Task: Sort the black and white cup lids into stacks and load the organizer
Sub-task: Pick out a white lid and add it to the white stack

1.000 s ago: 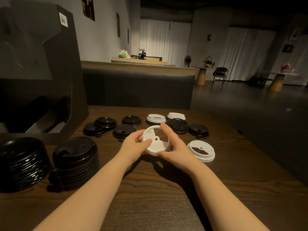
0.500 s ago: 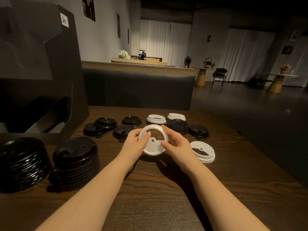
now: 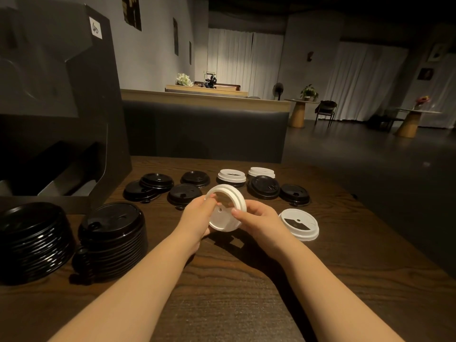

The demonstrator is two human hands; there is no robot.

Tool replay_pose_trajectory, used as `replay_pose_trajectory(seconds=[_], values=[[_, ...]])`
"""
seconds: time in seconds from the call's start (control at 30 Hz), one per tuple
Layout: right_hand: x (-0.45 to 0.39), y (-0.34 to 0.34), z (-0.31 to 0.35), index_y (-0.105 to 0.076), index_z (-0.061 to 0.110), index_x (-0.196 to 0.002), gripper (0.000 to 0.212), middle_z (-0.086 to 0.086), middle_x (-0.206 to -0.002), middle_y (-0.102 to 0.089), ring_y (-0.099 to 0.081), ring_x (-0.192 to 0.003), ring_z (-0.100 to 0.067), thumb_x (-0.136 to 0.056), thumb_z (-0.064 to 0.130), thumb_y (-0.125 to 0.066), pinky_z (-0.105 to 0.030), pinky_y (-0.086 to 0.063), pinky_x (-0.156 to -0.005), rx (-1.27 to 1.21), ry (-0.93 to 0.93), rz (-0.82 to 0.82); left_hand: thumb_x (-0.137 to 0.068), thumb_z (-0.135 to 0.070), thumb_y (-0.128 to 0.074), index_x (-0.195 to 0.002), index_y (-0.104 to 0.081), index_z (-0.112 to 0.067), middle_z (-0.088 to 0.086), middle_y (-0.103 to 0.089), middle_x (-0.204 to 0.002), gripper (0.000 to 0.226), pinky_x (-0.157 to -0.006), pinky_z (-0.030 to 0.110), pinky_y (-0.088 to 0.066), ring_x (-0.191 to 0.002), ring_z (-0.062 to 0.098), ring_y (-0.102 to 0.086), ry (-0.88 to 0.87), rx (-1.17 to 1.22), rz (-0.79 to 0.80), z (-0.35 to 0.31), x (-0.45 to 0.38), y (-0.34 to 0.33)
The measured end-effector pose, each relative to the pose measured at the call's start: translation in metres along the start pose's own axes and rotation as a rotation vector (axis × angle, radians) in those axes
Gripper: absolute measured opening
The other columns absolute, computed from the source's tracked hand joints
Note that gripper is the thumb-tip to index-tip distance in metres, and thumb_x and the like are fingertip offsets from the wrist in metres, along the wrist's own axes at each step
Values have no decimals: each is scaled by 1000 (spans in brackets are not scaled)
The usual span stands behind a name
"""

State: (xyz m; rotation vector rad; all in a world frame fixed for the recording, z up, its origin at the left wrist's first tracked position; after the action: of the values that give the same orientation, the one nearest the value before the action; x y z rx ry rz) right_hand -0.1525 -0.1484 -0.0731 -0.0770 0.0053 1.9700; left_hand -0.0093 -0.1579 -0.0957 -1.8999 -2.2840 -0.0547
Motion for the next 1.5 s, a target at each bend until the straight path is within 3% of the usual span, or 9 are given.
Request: replay_pose_trajectory(seconds=[0.43, 0.53, 0.67, 0.8, 0.93, 1.03, 1.2, 1.33, 1.5], values=[[-1, 2, 1, -67, 12, -108, 23, -4, -101, -71, -67, -98, -18, -94, 24, -54, -29, -55, -80, -152, -46, -97, -94, -24, -58, -125, -52, -12, 15, -59, -120, 34, -78, 47, -56, -108, 32, -60, 235, 345, 83, 8, 9, -9], [-2, 28, 3, -65, 21, -111, 22, 7, -105, -65, -60, -99, -11, -94, 32, -54, -24, -49, -80, 242, 4, -402, -91, -28, -62, -127, -53, -10, 15, -61, -118, 41, -74, 47, -56, -104, 31, -62, 246, 370, 5, 6, 6, -2], [-1, 60, 7, -59, 20, -126, 39, -1, -127, -60, -45, -126, -21, -94, 42, -49, -45, -37, -105, 891, -26, -745, -90, -25, -65, -130, -52, -8, 15, -63, -116, 45, -78, 49, -56, -103, 31, -63, 257, 400, -53, 5, 6, 4], [-3, 61, -10, -40, 20, -140, 52, -5, -151, -33, -15, -144, -29, -96, 48, -42, -57, -2, -113, 1187, -428, -588, -87, -21, -67, -128, -53, -9, 15, -65, -115, 45, -82, 50, -56, -103, 31, -64, 247, 377, -24, 4, 7, 1], [-8, 40, -1, -53, 21, -132, 39, 2, -135, -54, -40, -132, -18, -96, 35, -49, -44, -11, -117, 1073, -97, -354, -89, -10, -64, -134, -50, -9, 15, -63, -118, 47, -90, 52, -52, -106, 31, -62, 211, 378, -31, 3, 8, 2], [-9, 26, 5, -51, 24, -134, 43, 3, -140, -48, -32, -137, -15, -92, 19, -55, -38, -14, -118, 1077, 68, -220, -91, -7, -61, -134, -51, -9, 15, -62, -121, 45, -97, 51, -48, -110, 30, -61, 168, 351, -75, 0, 7, 5], [-12, 44, -5, -17, 21, -151, 81, -3, -157, -17, -9, -145, -25, -86, 43, -60, -43, -17, -115, 1044, -150, -372, -91, -8, -61, -133, -51, -11, 14, -61, -124, 44, -97, 49, -48, -111, 29, -60, 152, 345, -119, -3, 9, 8], [-12, 51, -17, -30, 15, -146, 92, -8, -147, -37, -30, -135, -29, -77, 69, -56, -43, -32, -110, 1058, -284, -422, -92, -10, -61, -132, -52, -11, 10, -61, -116, 41, -92, 45, -50, -108, 26, -59, 114, 274, -118, -5, 11, 6], [-9, 41, -10, -34, 16, -142, 77, -4, -146, -37, -36, -133, -23, -79, 43, -70, -38, -37, -105, 824, -99, -336, -90, -16, -63, -132, -53, -12, 8, -62, -116, 43, -89, 40, -51, -108, 24, -59, 94, 189, -136, -6, 12, 9]])
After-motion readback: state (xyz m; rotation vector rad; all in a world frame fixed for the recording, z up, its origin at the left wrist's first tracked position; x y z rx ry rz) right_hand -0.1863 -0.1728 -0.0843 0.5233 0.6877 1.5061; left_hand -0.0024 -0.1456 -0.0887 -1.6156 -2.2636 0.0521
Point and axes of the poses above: each hand's wrist, its own x-axis away from the middle knuckle, its own y-axis out of the back of the hand, z = x × y, the point moved 6 cm from there along -x, towards the middle knuckle
